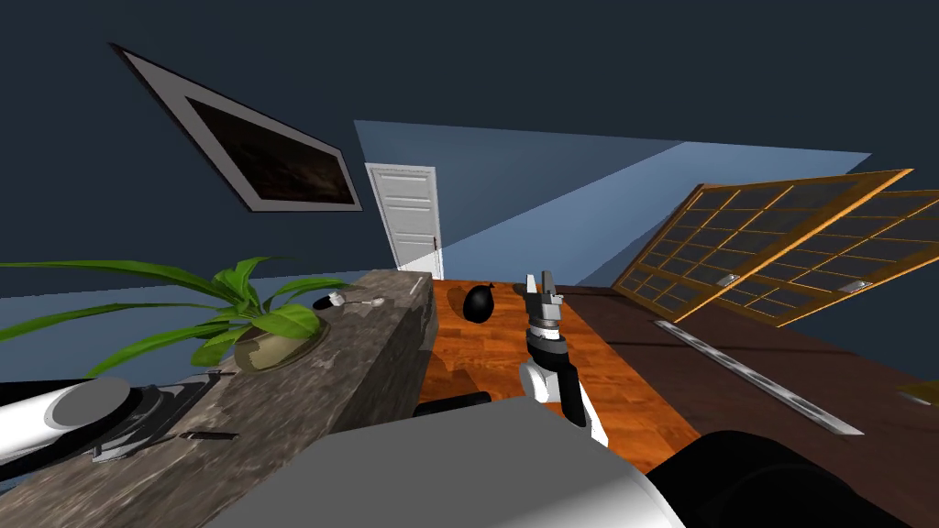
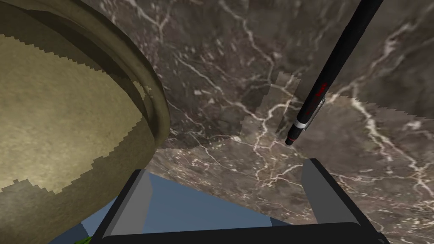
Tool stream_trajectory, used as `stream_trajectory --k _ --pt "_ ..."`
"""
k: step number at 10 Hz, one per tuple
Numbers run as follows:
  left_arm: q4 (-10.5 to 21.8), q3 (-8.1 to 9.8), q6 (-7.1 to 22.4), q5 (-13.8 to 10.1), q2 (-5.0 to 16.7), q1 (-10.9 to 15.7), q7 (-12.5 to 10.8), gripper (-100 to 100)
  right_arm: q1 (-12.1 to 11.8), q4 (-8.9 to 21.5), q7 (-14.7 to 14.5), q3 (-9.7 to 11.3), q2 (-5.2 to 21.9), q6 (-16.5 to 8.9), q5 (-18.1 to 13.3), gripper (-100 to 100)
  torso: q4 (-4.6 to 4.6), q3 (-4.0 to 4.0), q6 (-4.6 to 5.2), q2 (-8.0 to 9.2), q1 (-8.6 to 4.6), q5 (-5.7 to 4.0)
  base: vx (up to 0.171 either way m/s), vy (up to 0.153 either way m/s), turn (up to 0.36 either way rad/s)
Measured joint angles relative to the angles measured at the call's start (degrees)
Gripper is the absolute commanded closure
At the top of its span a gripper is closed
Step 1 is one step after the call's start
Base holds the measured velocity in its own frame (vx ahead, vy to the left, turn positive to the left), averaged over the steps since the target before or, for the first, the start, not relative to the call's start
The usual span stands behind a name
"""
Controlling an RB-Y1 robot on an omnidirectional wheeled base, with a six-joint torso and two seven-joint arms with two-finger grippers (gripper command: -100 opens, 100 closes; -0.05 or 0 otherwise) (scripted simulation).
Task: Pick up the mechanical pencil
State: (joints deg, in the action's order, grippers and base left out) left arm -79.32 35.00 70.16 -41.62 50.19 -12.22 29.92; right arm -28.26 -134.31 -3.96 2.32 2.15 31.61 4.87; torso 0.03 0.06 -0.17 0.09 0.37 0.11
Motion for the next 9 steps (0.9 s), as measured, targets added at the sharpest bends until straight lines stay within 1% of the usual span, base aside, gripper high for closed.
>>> stream_trajectory --k 1,3,4,6,7,9 --pt "-0.18 0.08 1.04 -0.21 -0.05 -0.28 0.09 -100 -0.01 0.00 0.00 0.00 0.00 0.00 0.00 0 -0.01 -0.04 -0.02 -0.08 -0.13 -0.03 -0.035 0.026 -0.187" --pt "0.30 -0.33 4.00 -1.68 0.45 -0.40 0.31 -100 0.00 0.00 0.00 0.00 0.00 0.00 0.00 0 -0.02 -0.04 0.00 -0.07 -0.10 -0.03 -0.047 0.039 -0.145" --pt "1.16 -0.44 5.62 -2.97 1.03 -0.48 0.88 -100 0.00 0.00 0.00 0.00 0.00 0.00 0.00 0 -0.01 -0.02 0.04 -0.03 -0.08 -0.03 -0.055 0.050 -0.112" --pt "1.89 -0.80 8.55 -4.60 1.47 -0.79 1.57 -100 0.00 0.00 0.00 0.00 0.00 0.00 0.00 0 0.00 -0.01 0.01 -0.02 0.00 -0.01 -0.047 0.053 -0.104" --pt "2.43 -1.09 9.61 -5.09 1.59 -0.71 1.88 -100 0.00 0.00 0.00 0.00 0.00 0.00 0.00 0 -0.01 -0.03 0.00 -0.06 -0.04 -0.01 -0.049 0.035 -0.172" --pt "3.46 -1.75 13.06 -7.28 2.48 -0.82 2.56 -100 0.00 0.00 0.00 0.00 0.00 0.00 0.00 0 0.00 -0.01 0.03 -0.01 -0.02 -0.01 -0.070 0.054 -0.196"
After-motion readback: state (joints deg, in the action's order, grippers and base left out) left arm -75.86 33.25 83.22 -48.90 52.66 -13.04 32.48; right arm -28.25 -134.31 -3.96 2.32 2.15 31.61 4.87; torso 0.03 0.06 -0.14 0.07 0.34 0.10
